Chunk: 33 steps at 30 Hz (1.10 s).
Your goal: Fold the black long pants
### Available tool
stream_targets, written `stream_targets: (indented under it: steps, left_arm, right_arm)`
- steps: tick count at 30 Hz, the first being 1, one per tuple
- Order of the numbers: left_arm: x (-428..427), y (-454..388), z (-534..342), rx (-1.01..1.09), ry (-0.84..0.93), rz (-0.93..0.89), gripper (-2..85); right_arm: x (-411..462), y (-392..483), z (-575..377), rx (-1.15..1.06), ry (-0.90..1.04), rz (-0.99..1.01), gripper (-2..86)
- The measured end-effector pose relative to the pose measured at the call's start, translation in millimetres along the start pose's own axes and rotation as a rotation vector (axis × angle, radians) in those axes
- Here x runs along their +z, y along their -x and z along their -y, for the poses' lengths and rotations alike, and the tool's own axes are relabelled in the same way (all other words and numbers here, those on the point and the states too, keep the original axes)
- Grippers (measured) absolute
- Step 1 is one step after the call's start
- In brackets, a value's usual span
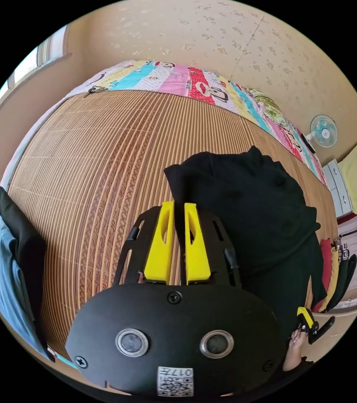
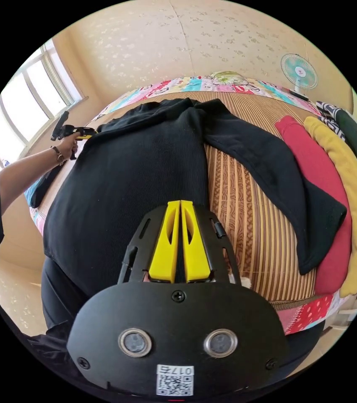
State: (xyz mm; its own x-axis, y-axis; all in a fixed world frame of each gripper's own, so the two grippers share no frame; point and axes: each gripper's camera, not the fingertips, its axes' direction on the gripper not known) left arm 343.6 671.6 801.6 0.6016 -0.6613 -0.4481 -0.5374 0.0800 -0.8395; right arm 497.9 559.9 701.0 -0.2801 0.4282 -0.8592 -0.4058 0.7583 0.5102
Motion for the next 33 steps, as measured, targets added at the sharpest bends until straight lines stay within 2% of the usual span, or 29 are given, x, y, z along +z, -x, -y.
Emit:
stream_targets:
  steps: [4,7,9,12,14,16,21,24,28,30,32,33]
  left_arm:
    - [-40,10,-40,0.006,-0.175,0.001,10.9]
    - [-82,2,-100,0.046,-0.344,-0.092,11.0]
    - [-96,-22,-154,0.139,-0.367,-0.254,11.3]
    - [-96,-57,-231,0.194,-0.378,-0.498,11.5]
    - [-88,-76,-275,0.202,-0.385,-0.562,11.6]
    - [-75,-95,-309,0.233,-0.38,-0.54,11.6]
    - [-37,-133,-366,0.38,-0.381,-0.299,12.3]
    - [-37,-126,-388,0.392,-0.472,-0.282,12.4]
    - [-28,-127,-399,0.442,-0.485,-0.274,12.2]
    - [-23,-133,-403,0.477,-0.48,-0.24,12.0]
    - [-20,-137,-408,0.504,-0.489,-0.212,12.0]
    - [-19,-139,-412,0.522,-0.501,-0.198,11.9]
  right_arm:
    - [-42,-37,8,0.094,-0.067,0.068,1.2]
    - [-85,-82,6,0.263,-0.163,0.066,2.8]
    - [-107,-116,-2,0.411,-0.217,0.105,4.4]
    - [-124,-169,-24,0.675,-0.273,0.288,7.0]
    - [-121,-194,-33,0.813,-0.252,0.405,8.6]
    - [-117,-201,-35,0.88,-0.232,0.437,9.8]
    - [-111,-229,-34,1.07,-0.32,0.443,12.0]
    - [-92,-247,-29,1.209,-0.35,0.492,11.6]
    - [-77,-251,-6,1.36,-0.368,0.476,8.4]
    - [-82,-241,13,1.316,-0.384,0.394,5.7]
    - [-105,-208,50,1.146,-0.445,0.214,4.0]
    - [-111,-199,60,1.095,-0.469,0.185,3.8]
